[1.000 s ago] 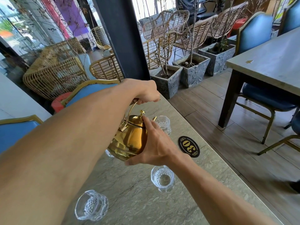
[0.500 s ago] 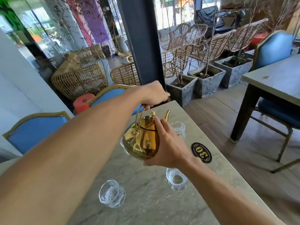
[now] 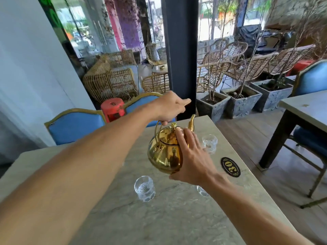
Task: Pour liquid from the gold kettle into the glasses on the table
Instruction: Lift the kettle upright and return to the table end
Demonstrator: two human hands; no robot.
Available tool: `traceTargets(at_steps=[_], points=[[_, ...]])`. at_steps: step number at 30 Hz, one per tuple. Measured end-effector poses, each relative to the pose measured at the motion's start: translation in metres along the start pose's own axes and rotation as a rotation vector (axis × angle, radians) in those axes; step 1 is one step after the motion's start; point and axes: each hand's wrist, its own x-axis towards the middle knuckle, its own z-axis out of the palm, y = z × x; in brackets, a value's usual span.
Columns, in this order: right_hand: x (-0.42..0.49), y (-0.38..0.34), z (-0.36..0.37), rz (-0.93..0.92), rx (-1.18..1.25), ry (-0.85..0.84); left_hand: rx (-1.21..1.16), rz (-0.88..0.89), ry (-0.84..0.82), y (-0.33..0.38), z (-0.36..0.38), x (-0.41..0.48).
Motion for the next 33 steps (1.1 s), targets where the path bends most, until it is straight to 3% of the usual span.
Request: traceTargets(at_steps=[15, 25, 33], points=[[-0.073, -0.190, 0.009, -0.202, -0.075, -0.028, -0.043, 0.005, 0.289, -0.058, -0.062, -0.251], [-0.123, -0.321, 0.058, -0.409, 0.033, -0.132, -0.036, -0.185, 0.451, -0.131, -0.081, -0.412], [-0.133, -0.382, 0.095, -0.567, 0.111, -0.233, -0.048, -0.350, 0.584, -0.166, -0.086, -0.490]])
